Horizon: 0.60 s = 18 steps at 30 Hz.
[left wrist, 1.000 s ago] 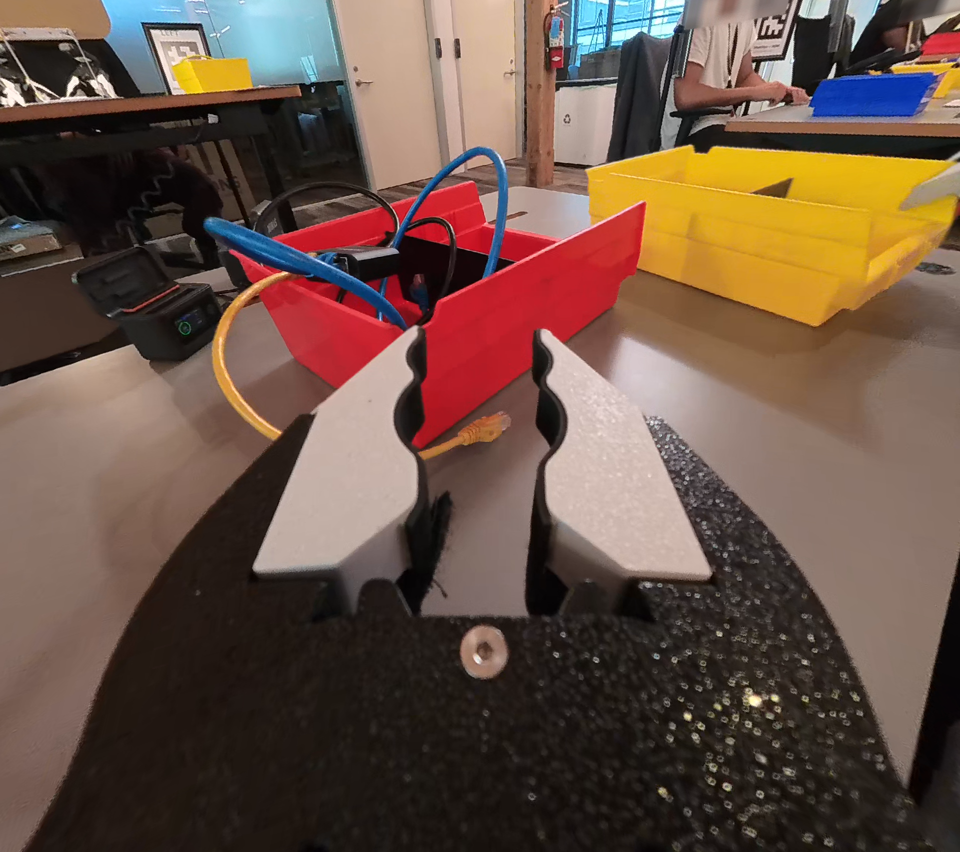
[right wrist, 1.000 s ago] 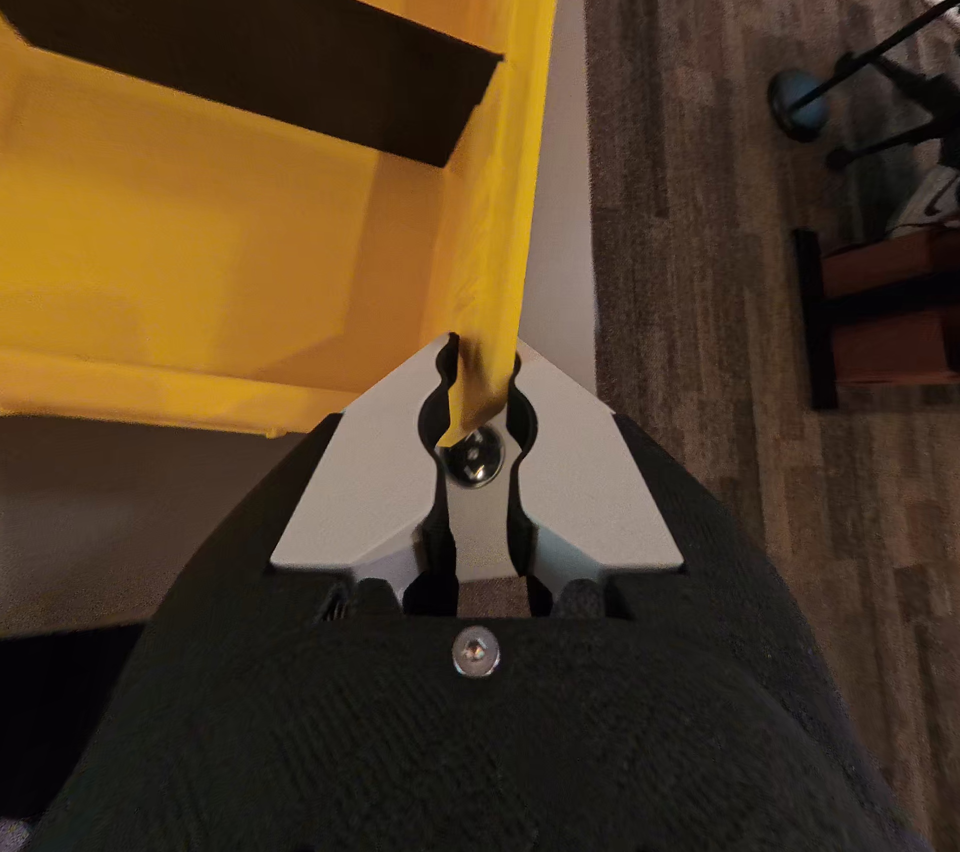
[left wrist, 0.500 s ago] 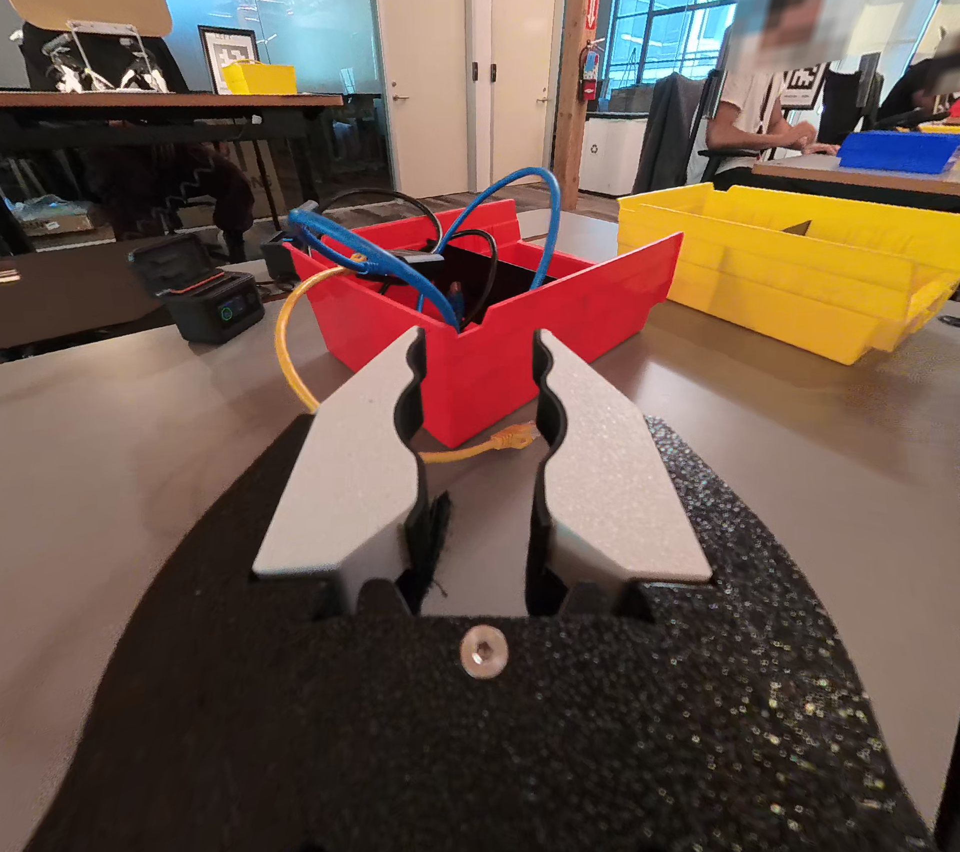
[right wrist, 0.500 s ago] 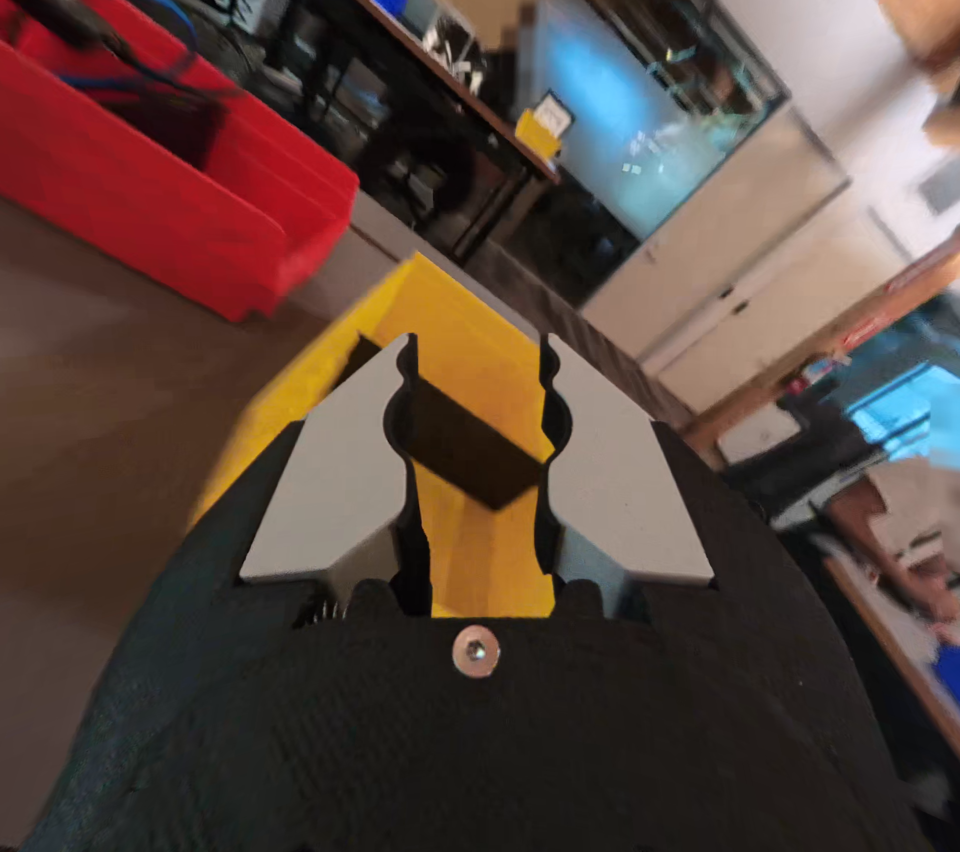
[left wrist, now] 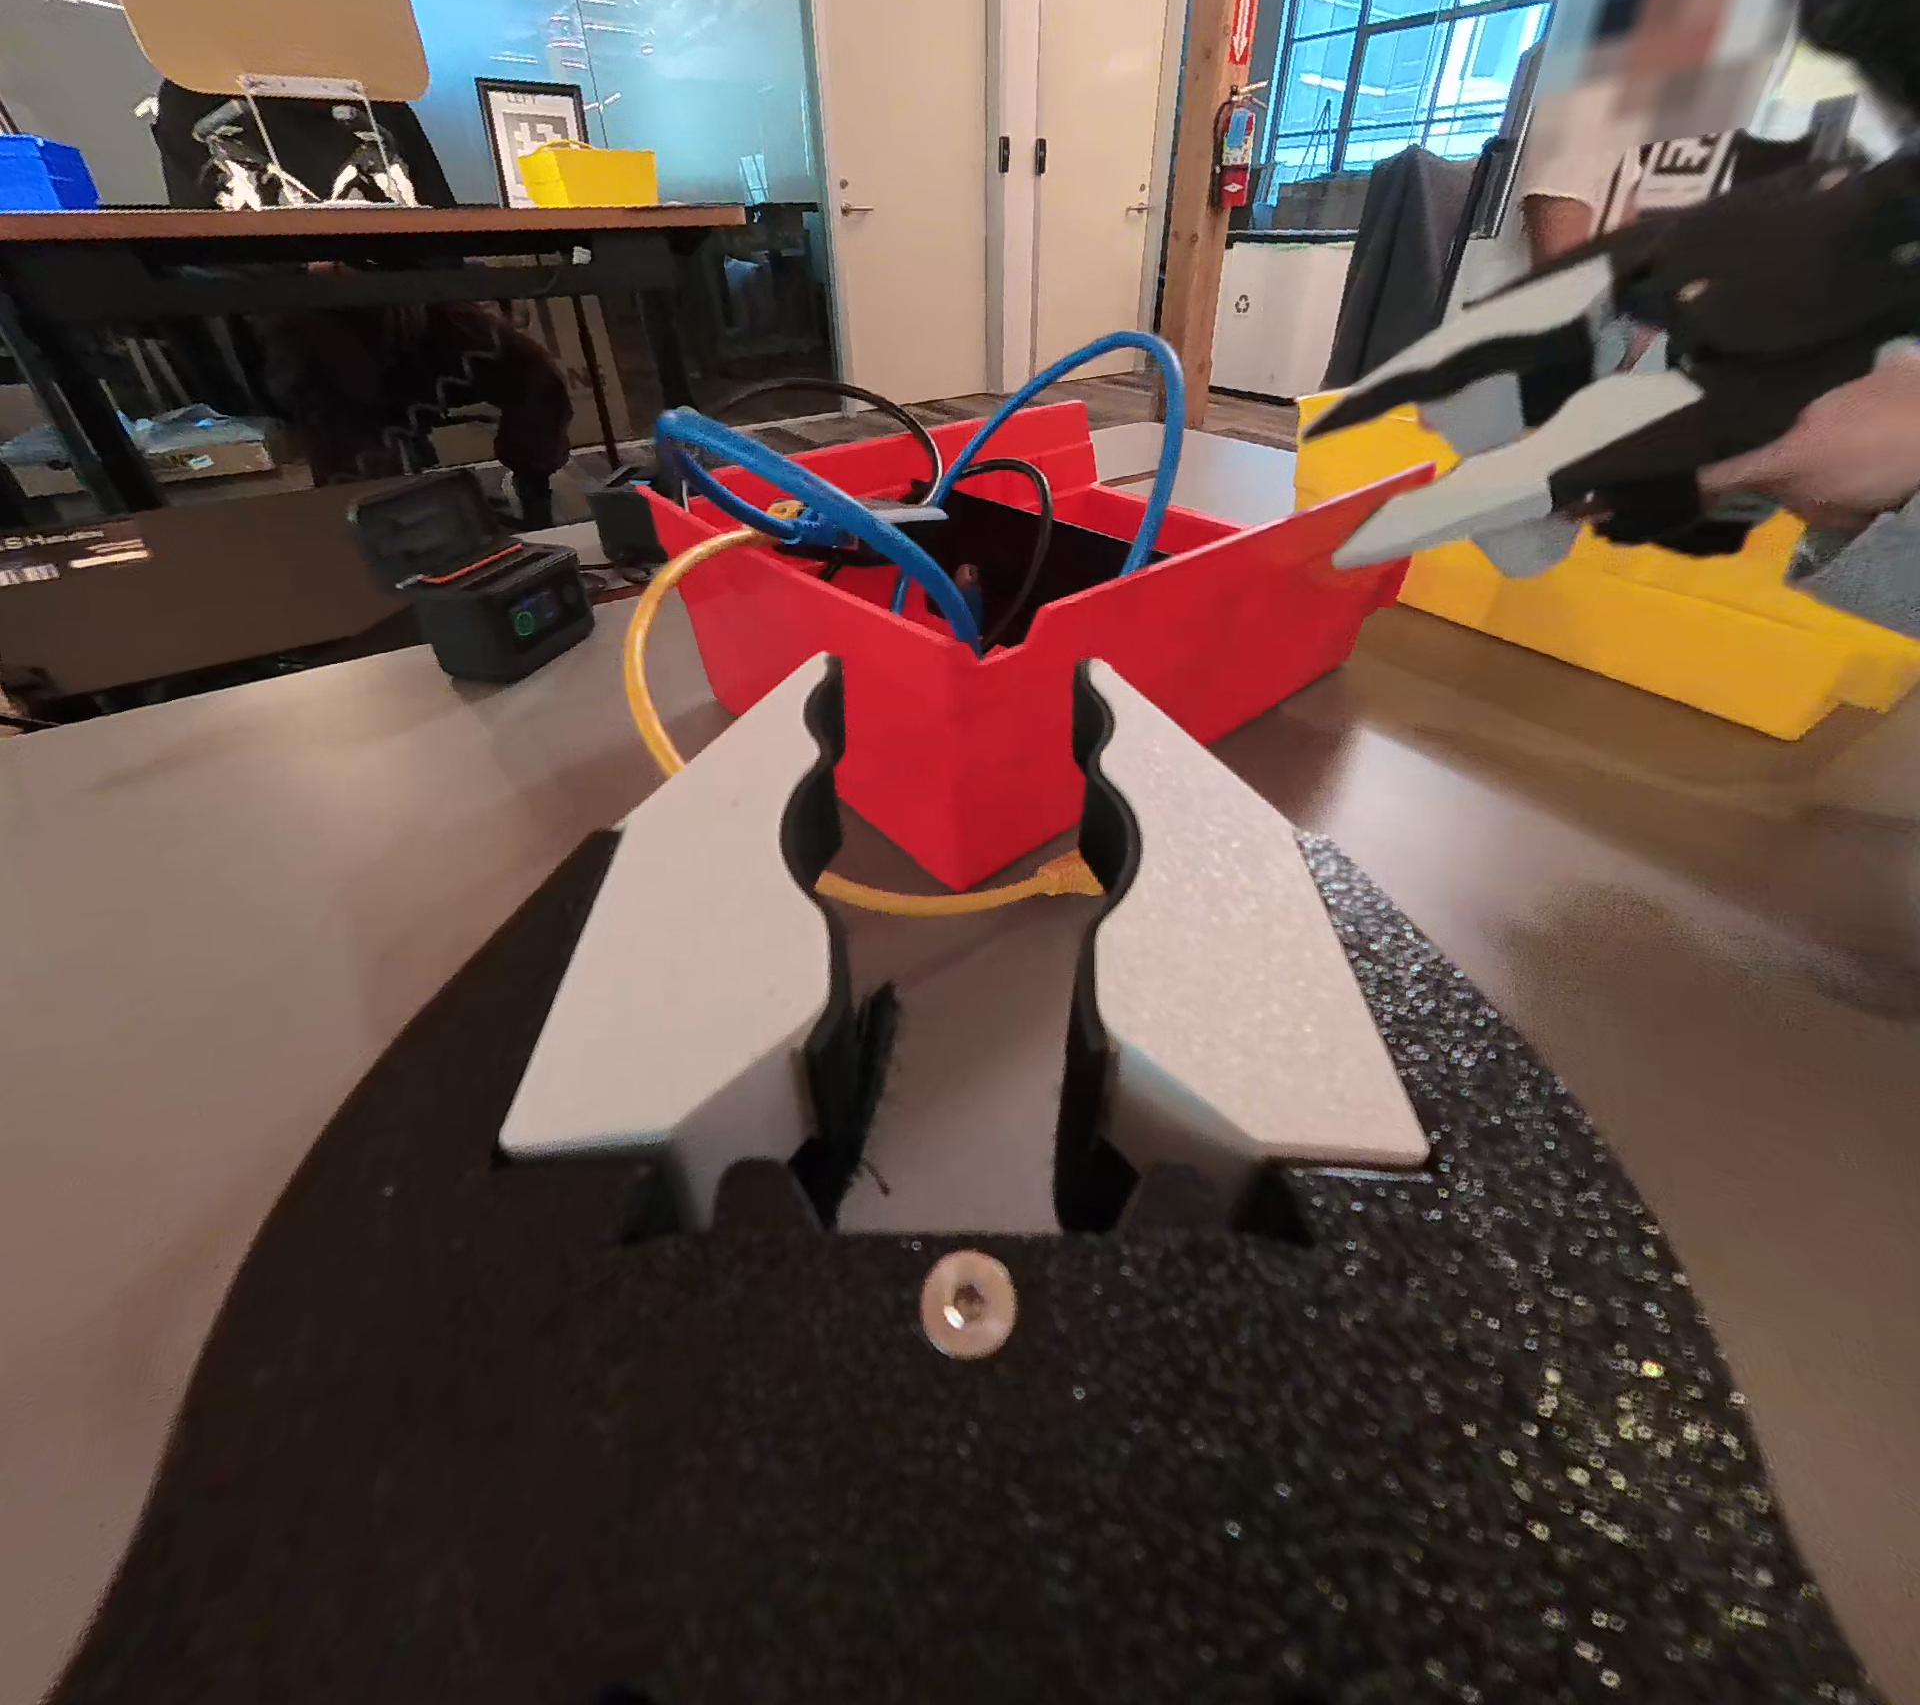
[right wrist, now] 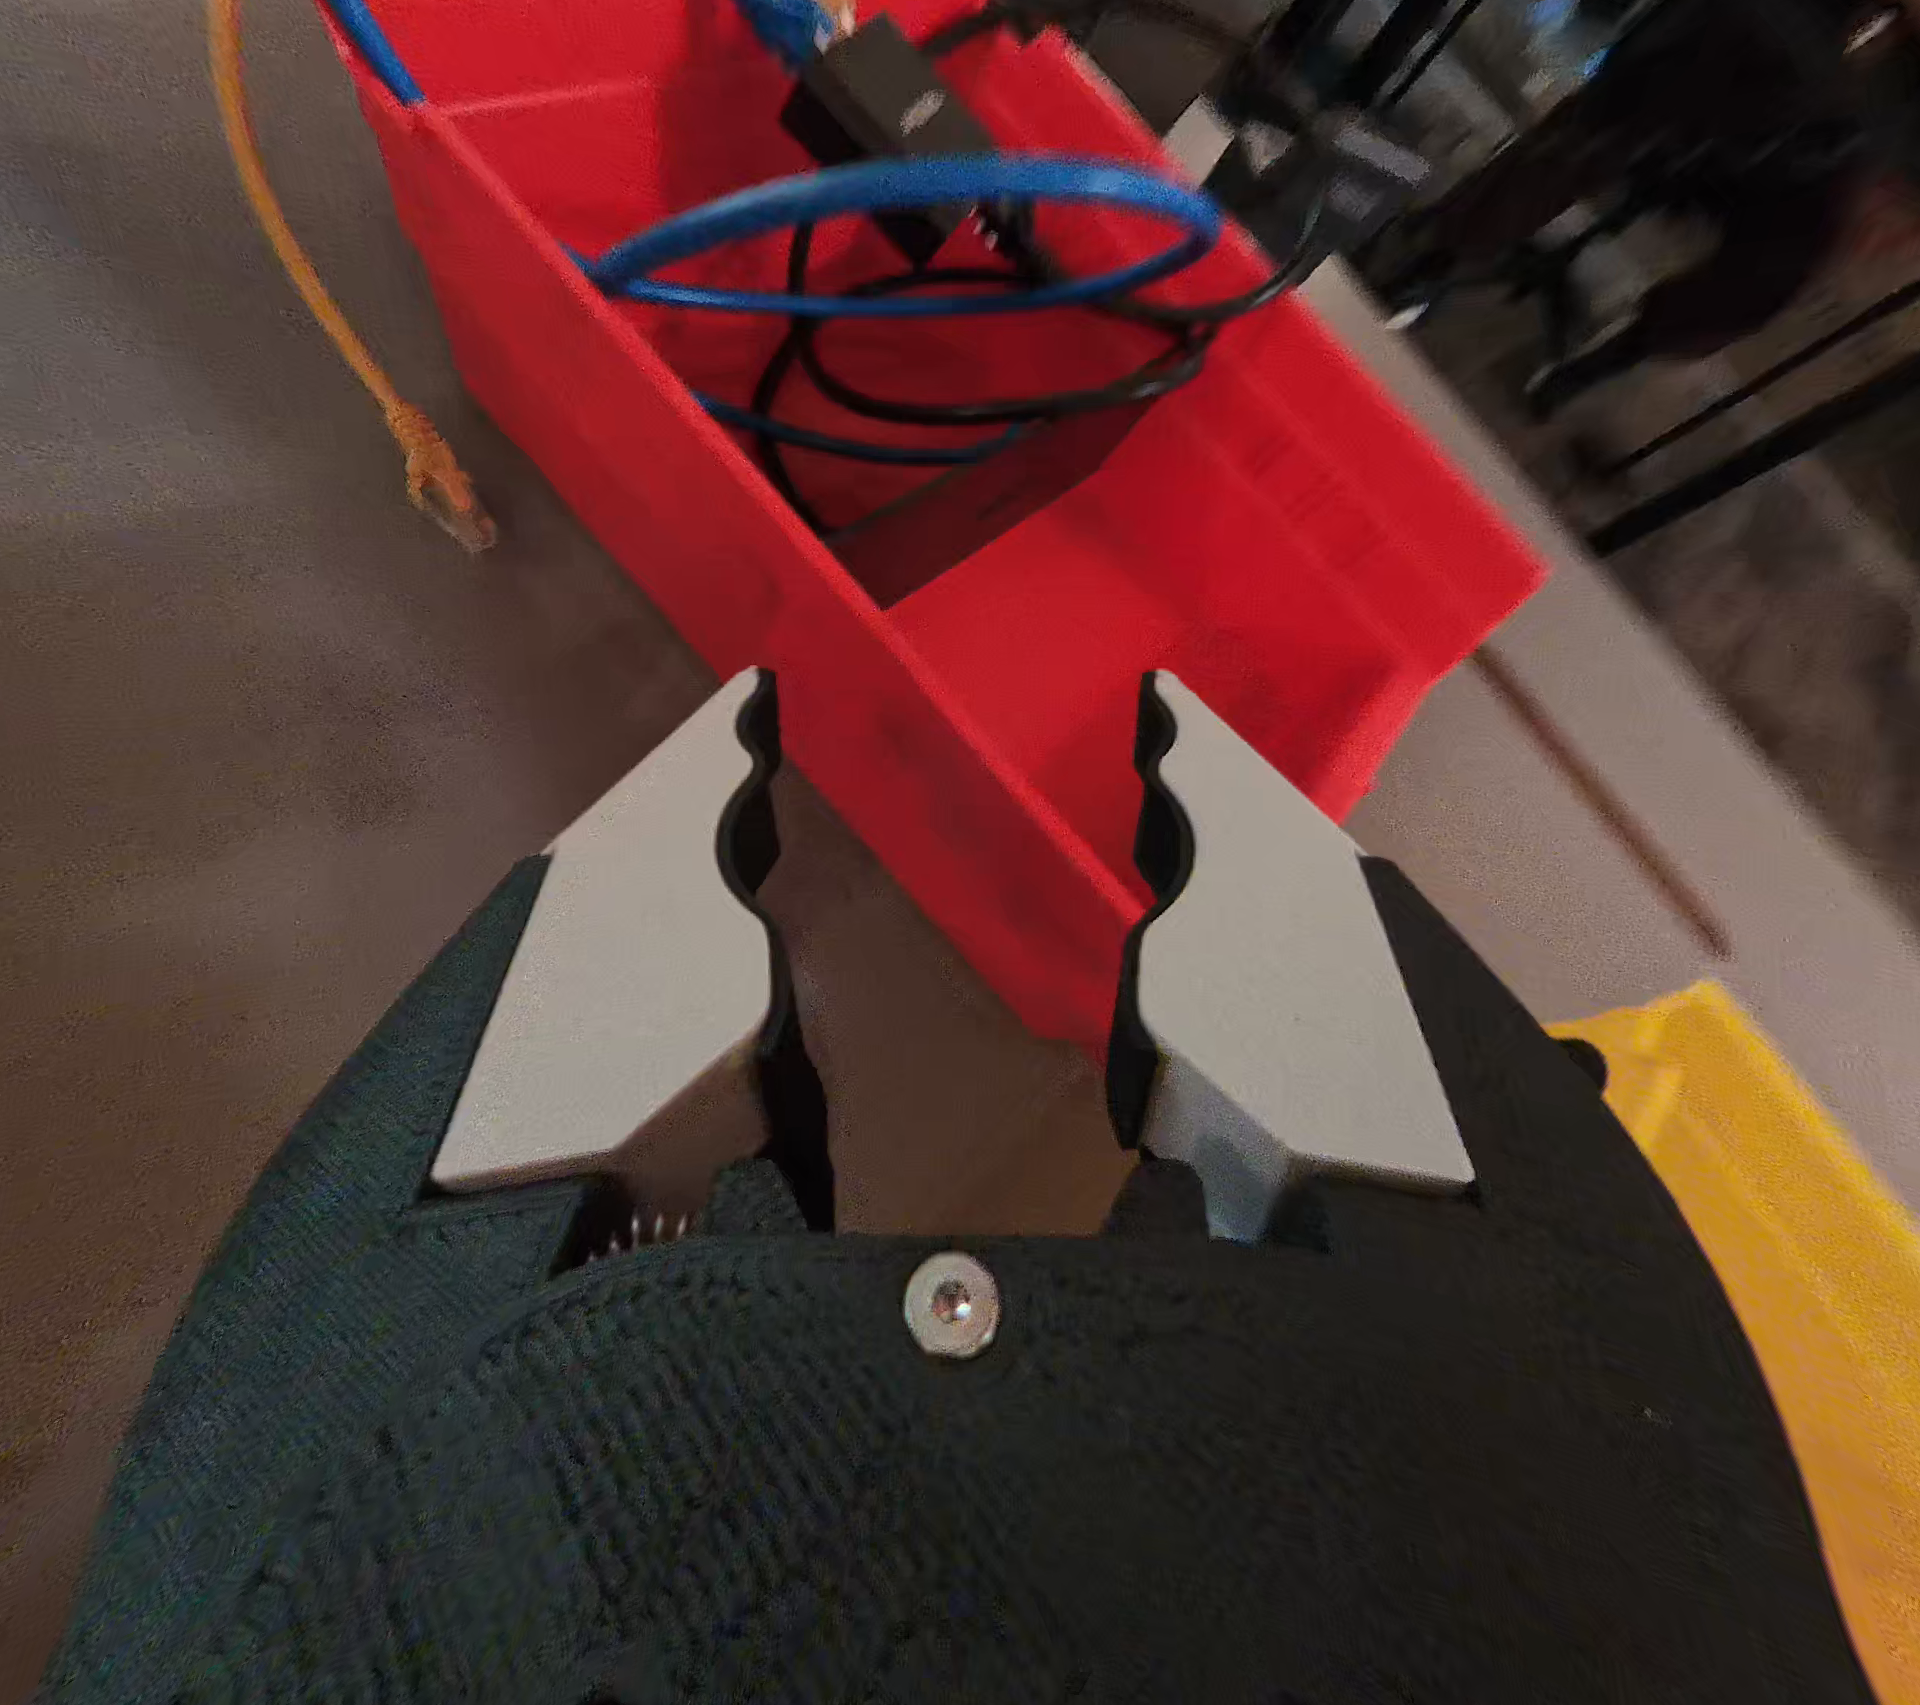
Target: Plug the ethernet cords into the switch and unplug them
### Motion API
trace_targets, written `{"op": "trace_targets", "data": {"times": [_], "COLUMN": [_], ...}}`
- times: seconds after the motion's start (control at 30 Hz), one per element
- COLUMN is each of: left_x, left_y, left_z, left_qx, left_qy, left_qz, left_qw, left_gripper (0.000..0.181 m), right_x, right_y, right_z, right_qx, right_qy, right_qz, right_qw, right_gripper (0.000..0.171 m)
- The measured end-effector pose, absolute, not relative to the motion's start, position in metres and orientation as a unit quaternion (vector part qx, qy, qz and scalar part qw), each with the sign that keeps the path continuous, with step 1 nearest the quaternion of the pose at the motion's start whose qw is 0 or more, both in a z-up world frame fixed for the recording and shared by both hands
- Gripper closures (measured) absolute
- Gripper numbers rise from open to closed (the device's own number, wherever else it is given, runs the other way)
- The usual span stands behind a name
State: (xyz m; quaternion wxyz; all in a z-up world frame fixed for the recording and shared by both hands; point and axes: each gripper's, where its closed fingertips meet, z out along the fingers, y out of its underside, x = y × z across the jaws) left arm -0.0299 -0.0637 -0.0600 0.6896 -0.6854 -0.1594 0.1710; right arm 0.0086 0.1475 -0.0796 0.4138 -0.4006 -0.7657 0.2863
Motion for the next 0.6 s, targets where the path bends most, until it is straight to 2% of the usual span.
{"op": "trace_targets", "data": {"times": [0.1, 0.23, 0.37, 0.47, 0.5, 0.6], "left_x": [-0.035, -0.040, -0.036, -0.032, -0.030, -0.028], "left_y": [-0.070, -0.075, -0.072, -0.067, -0.065, -0.060], "left_z": [-0.058, -0.056, -0.058, -0.059, -0.061, -0.066], "left_qx": [-0.680, -0.673, -0.676, -0.684, -0.688, -0.700], "left_qy": [-0.168, -0.182, -0.181, -0.166, -0.160, -0.144], "left_qz": [0.173, 0.164, 0.159, 0.165, 0.167, 0.171], "left_qw": [0.692, 0.697, 0.696, 0.691, 0.688, 0.678], "left_gripper": [0.140, 0.140, 0.140, 0.140, 0.140, 0.140], "right_x": [0.009, 0.014, 0.009, 0.012, 0.013, 0.019], "right_y": [0.157, 0.162, 0.176, 0.185, 0.190, 0.196], "right_z": [-0.105, -0.108, -0.096, -0.117, -0.122, -0.123], "right_qx": [-0.427, -0.427, -0.393, -0.414, -0.411, -0.379], "right_qy": [-0.775, -0.783, -0.774, -0.792, -0.798, -0.815], "right_qz": [0.265, 0.227, 0.182, 0.154, 0.141, 0.097], "right_qw": [0.383, 0.391, 0.461, 0.421, 0.418, 0.427], "right_gripper": [0.094, 0.097, 0.091, 0.084, 0.085, 0.115]}}
